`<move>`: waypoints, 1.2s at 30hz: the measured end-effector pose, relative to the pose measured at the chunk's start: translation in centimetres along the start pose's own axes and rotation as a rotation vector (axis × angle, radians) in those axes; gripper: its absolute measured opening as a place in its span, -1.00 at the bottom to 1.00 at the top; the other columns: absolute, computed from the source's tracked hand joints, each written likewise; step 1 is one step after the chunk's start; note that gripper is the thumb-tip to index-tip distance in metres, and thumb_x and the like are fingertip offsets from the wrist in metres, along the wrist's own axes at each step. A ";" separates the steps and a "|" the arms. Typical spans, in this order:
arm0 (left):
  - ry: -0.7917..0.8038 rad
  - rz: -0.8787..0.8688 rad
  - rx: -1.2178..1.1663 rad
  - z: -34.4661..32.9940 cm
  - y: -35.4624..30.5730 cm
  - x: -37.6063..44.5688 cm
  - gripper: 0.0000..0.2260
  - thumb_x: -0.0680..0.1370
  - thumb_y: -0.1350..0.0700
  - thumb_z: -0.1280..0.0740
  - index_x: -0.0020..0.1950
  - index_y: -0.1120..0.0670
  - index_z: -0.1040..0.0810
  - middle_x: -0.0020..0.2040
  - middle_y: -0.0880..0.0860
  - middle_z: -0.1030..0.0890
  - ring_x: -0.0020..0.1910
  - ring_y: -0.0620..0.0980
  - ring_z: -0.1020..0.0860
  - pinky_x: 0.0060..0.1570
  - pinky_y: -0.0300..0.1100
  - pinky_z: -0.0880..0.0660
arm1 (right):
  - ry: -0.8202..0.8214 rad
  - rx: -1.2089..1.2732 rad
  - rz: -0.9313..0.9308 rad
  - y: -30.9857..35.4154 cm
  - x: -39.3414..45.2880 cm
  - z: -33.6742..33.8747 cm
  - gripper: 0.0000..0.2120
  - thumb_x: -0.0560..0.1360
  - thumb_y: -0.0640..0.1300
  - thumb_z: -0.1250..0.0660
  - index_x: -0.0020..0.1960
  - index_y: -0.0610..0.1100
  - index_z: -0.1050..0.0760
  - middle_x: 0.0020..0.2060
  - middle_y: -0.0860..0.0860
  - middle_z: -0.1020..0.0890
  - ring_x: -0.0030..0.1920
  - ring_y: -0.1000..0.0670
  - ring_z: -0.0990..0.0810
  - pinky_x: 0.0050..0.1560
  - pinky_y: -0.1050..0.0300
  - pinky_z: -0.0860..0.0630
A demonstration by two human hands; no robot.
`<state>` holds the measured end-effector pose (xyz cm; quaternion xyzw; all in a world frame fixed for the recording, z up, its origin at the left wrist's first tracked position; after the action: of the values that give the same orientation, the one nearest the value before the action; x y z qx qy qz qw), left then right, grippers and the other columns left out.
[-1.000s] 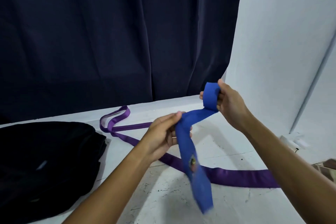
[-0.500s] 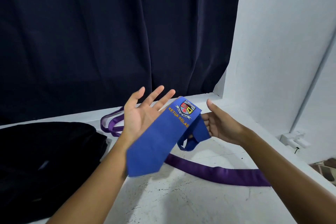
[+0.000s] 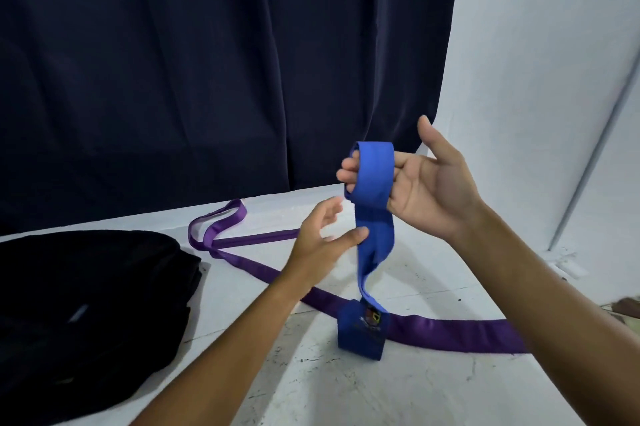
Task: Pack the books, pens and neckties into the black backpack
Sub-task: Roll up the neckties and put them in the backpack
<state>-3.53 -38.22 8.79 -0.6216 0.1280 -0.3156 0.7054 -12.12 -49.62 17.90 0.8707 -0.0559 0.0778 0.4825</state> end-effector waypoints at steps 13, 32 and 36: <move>0.144 0.034 -0.281 -4.0 -2.9 -3.3 -0.86 0.59 0.19 -0.30 -0.06 0.21 -0.62 -0.19 0.13 -0.71 -0.30 0.09 -0.68 -0.24 -0.09 -0.64 | -0.240 -0.471 0.195 3.0 0.4 2.3 -0.43 0.61 0.17 -0.05 0.23 -0.31 -0.50 0.08 -0.24 -0.66 0.11 -0.17 -0.66 0.13 0.00 -0.58; -0.057 0.391 -1.070 4.5 -0.7 0.9 -0.49 0.46 -0.07 -0.36 0.10 0.38 -0.62 0.11 0.24 -0.66 -0.03 0.10 -0.70 0.29 -0.02 -0.48 | 0.071 -0.620 -0.324 -4.2 -2.4 6.7 -0.71 0.51 -0.24 -0.36 0.13 -0.44 -0.52 -0.03 -0.29 -0.66 -0.05 -0.21 -0.67 0.04 -0.08 -0.62; -0.114 0.539 -0.871 5.0 3.5 2.2 -0.49 0.57 -0.13 -0.25 0.11 0.34 -0.59 0.08 0.25 -0.67 0.01 0.16 -0.65 0.34 0.01 -0.41 | 0.013 -0.513 -0.356 -4.1 -2.8 5.8 -0.77 0.49 -0.26 -0.36 0.05 -0.42 -0.57 -0.09 -0.27 -0.66 -0.12 -0.19 -0.68 -0.10 -0.01 -0.64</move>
<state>2.03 -35.50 6.83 -0.8189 0.3648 -0.0056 0.4430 -13.68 -52.34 10.92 0.7160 0.0830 -0.0189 0.6929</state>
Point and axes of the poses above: each hand's wrist, its own x-axis towards the middle knuckle, its own z-axis out of the back of the hand, y = z × x, the point moved 5 cm from there along x, towards the middle knuckle
